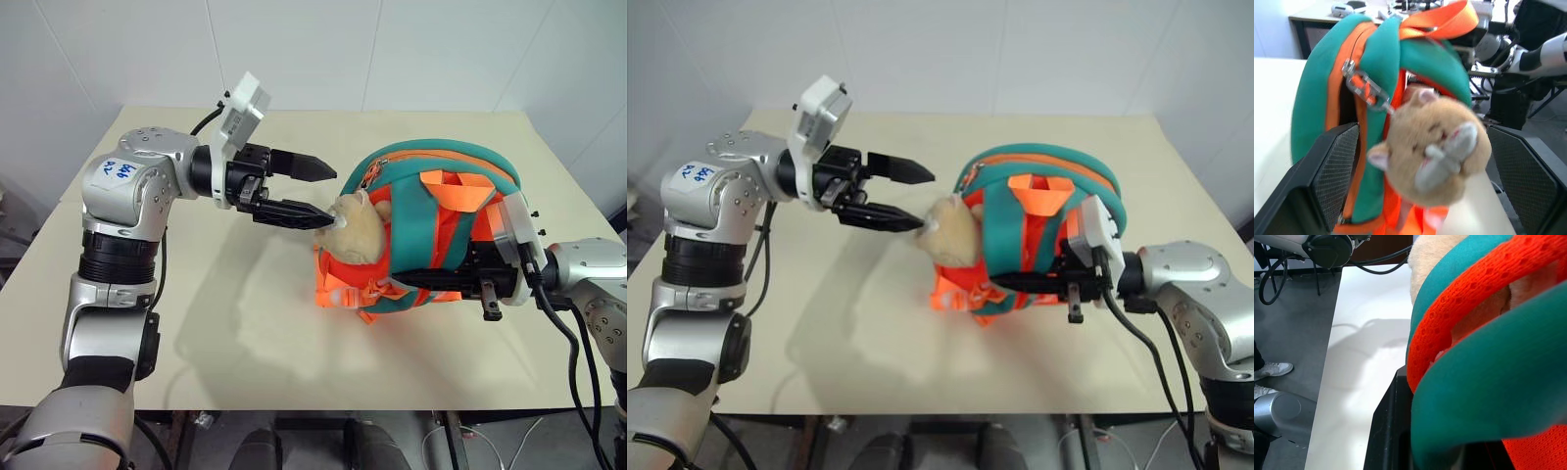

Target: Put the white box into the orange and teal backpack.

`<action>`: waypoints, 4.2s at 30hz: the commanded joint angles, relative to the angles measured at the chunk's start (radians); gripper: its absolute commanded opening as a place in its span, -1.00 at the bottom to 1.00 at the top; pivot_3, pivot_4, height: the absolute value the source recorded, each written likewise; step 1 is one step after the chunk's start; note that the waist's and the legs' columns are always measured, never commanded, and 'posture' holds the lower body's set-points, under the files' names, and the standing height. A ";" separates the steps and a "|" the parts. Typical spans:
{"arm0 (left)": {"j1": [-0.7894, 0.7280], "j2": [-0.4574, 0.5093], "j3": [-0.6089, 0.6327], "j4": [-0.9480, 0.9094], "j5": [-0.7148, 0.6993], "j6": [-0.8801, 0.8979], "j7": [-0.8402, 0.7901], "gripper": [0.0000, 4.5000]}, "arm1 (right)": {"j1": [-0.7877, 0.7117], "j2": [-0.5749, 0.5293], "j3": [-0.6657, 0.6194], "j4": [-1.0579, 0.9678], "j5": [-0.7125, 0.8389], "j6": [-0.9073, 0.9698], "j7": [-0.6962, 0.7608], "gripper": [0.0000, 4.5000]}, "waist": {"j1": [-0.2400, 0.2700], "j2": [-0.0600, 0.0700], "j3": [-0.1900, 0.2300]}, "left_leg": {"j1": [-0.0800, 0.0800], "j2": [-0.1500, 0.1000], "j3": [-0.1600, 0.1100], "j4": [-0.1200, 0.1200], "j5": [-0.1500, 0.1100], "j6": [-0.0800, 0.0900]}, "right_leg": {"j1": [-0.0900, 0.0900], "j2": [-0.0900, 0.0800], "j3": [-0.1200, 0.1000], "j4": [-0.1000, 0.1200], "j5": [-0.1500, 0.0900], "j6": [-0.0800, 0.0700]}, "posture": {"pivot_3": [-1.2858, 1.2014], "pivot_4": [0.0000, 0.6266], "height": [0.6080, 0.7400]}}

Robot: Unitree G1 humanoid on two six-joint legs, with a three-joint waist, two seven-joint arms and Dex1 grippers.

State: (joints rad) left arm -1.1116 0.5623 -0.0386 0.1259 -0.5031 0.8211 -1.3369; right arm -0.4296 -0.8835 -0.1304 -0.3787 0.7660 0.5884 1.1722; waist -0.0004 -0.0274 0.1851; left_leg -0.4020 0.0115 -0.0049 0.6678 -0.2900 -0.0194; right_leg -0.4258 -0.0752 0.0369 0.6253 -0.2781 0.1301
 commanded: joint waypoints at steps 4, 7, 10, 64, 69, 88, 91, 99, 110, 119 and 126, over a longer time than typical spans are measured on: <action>0.022 -0.038 -0.006 -0.078 -0.047 0.068 0.089 0.98 | -0.014 0.006 -0.016 -0.020 0.005 -0.018 -0.005 -0.72 | 0.000 0.000 0.000 | 0.000 0.000 0.000 0.000 0.000 0.000 | 0.000 0.000 0.000 0.000 0.000 0.000 | 0.03 -0.52 1.00; 0.039 -0.070 -0.026 -0.134 -0.058 0.125 0.147 0.98 | -0.013 0.007 -0.016 -0.020 0.002 -0.020 -0.008 -0.72 | 0.001 0.000 0.000 | 0.000 0.000 0.000 0.000 0.000 0.000 | 0.000 0.000 0.000 0.000 0.000 0.000 | 0.03 -0.52 1.00; 0.051 -0.088 -0.059 -0.185 -0.054 0.154 0.192 0.98 | -0.012 0.007 -0.017 -0.017 -0.001 -0.022 -0.009 -0.72 | 0.000 0.000 0.000 | 0.000 0.000 0.000 0.000 0.000 0.000 | 0.000 0.000 0.001 0.000 0.000 0.000 | 0.03 -0.52 1.00; -0.063 0.257 -0.143 0.006 0.136 -0.110 0.056 -0.80 | 0.014 0.005 -0.027 -0.013 -0.038 -0.039 -0.025 -0.72 | -0.002 0.000 0.000 | 0.014 0.000 0.000 -0.005 0.000 0.000 | 0.014 0.001 0.001 -0.007 0.000 -0.001 | 0.03 -0.52 1.00; -0.076 0.292 -0.132 0.099 0.182 -0.159 0.075 -0.80 | 0.032 -0.001 -0.035 -0.022 -0.036 -0.040 -0.025 -0.72 | -0.006 0.001 0.000 | 0.015 0.001 0.001 -0.006 0.000 0.000 | 0.013 0.002 0.001 -0.006 0.000 -0.001 | 0.03 -0.52 1.00; -0.069 0.319 -0.283 0.435 0.410 -0.433 -0.146 -0.80 | 0.033 -0.003 -0.024 -0.001 -0.048 -0.054 -0.018 -0.72 | -0.004 0.001 0.000 | 0.015 0.001 0.001 -0.006 0.000 0.001 | 0.013 0.002 0.001 -0.007 -0.001 -0.001 | 0.03 -0.52 1.00; -0.056 0.300 -0.314 0.467 0.432 -0.470 -0.201 -0.80 | 0.031 0.003 -0.018 0.001 -0.049 -0.056 -0.021 -0.72 | -0.004 0.001 0.000 | 0.015 0.001 0.001 -0.006 0.000 0.001 | 0.013 0.002 0.001 -0.006 -0.001 -0.001 | 0.03 -0.52 1.00; -0.055 0.216 -0.374 0.539 0.495 -0.547 -0.202 -0.80 | 0.027 0.012 -0.013 0.005 -0.053 -0.056 -0.022 -0.72 | -0.004 0.001 0.000 | 0.014 0.001 0.001 -0.006 -0.001 0.001 | 0.013 0.002 0.001 -0.006 -0.001 -0.001 | 0.03 -0.52 1.00; -0.062 0.132 -0.394 0.592 0.573 -0.617 -0.182 -0.80 | 0.023 0.018 -0.007 0.003 -0.056 -0.056 -0.032 -0.72 | -0.003 0.001 0.000 | 0.014 0.001 0.001 -0.006 -0.001 0.001 | 0.013 0.002 0.001 -0.006 -0.001 -0.001 | 0.03 -0.52 1.00; -0.043 0.114 -0.302 0.510 0.493 -0.538 -0.209 -0.80 | 0.022 0.029 0.000 -0.005 -0.057 -0.049 -0.041 -0.72 | -0.003 0.000 0.000 | 0.014 0.001 0.001 -0.005 -0.001 0.001 | 0.013 0.002 0.001 -0.006 -0.001 -0.001 | 0.03 -0.52 1.00; 0.007 0.144 -0.220 0.370 0.396 -0.411 -0.206 -0.26 | 0.018 -0.004 0.013 -0.013 -0.056 0.023 -0.058 -0.40 | -0.003 0.001 0.000 | 0.013 0.001 0.000 -0.006 -0.001 0.001 | 0.012 0.002 0.001 -0.006 -0.001 -0.001 | 0.03 -0.52 1.00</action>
State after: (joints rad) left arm -1.0956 0.6830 -0.2954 0.5482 -0.0745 0.3823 -1.5007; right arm -0.3930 -0.8658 -0.1068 -0.3650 0.7011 0.5950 1.1197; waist -0.0029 -0.0269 0.1856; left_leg -0.3889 0.0129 -0.0047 0.6622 -0.2908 -0.0181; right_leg -0.4133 -0.0734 0.0377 0.6194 -0.2787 0.1290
